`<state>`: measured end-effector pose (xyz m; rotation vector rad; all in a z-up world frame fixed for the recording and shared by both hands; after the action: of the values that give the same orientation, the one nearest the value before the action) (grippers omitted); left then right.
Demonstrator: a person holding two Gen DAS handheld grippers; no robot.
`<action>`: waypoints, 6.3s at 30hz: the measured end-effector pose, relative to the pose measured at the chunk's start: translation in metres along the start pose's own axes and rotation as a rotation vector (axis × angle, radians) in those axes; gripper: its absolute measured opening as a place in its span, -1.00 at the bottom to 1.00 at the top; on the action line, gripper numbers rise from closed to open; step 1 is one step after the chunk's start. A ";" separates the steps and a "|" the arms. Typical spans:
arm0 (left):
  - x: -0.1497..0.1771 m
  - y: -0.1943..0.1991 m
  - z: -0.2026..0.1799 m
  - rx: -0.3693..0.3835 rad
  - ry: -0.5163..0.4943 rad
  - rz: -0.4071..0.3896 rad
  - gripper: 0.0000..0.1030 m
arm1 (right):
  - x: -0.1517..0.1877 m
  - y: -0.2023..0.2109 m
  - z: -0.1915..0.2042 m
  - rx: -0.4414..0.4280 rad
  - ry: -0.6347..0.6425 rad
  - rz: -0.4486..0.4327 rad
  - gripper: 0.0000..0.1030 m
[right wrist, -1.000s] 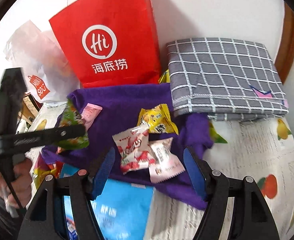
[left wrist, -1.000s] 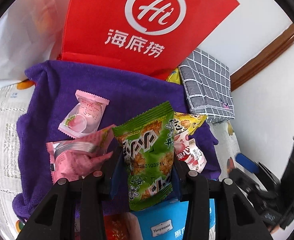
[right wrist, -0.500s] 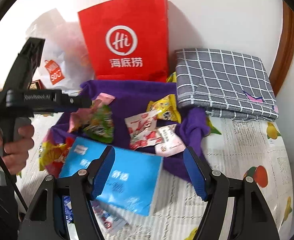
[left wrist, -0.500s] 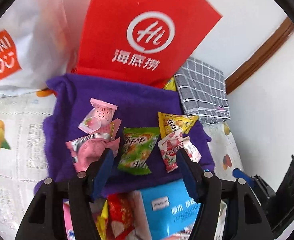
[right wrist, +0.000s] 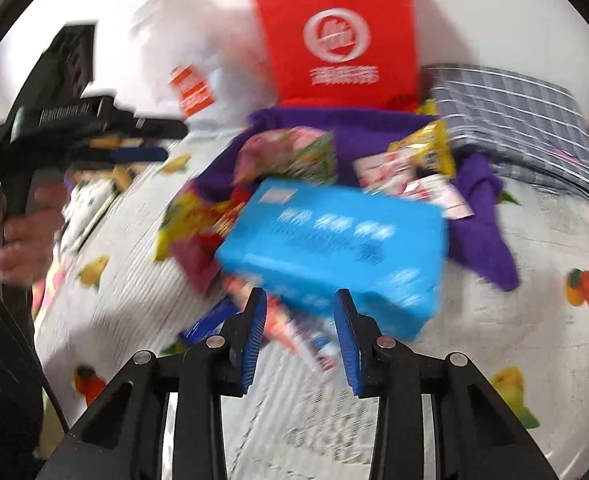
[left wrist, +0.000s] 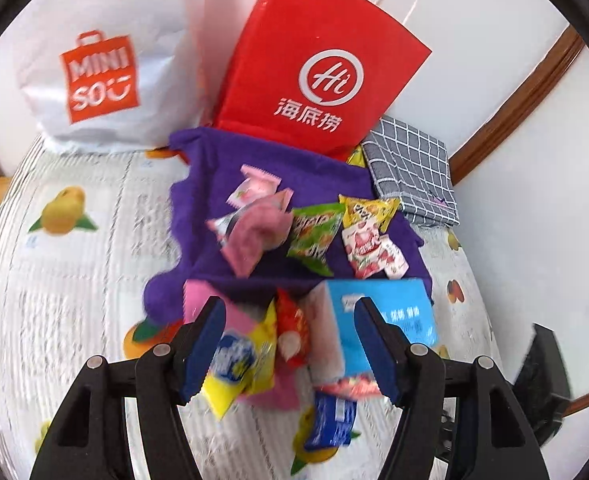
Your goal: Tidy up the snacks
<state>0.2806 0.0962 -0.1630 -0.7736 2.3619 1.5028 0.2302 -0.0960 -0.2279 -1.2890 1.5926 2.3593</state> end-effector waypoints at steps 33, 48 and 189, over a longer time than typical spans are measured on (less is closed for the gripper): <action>0.117 0.019 0.012 -0.063 -0.012 0.063 0.25 | 0.078 0.028 -0.014 0.159 -0.066 0.065 -0.73; 0.136 -0.004 -0.008 -0.087 -0.062 0.107 0.25 | 0.070 -0.004 -0.012 0.208 -0.014 -0.018 -0.56; 0.092 0.063 -0.123 0.032 -0.281 -0.116 -0.21 | -0.016 0.159 -0.011 0.314 -0.123 -0.260 -0.55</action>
<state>0.1795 -0.0206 -0.1030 -0.6335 2.0928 1.4197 0.1789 -0.1743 -0.0981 -1.1779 1.5704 1.9074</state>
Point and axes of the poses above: each gripper's, at about its wrist camera, not at the fingertips, and y roughly against the way its jaws point, z to its left, x to its underside, the point moved 6 cm from there along -y, roughly the way its jaws point, and after that the axes turned 4 degrees about y, right-handed, at the moved point
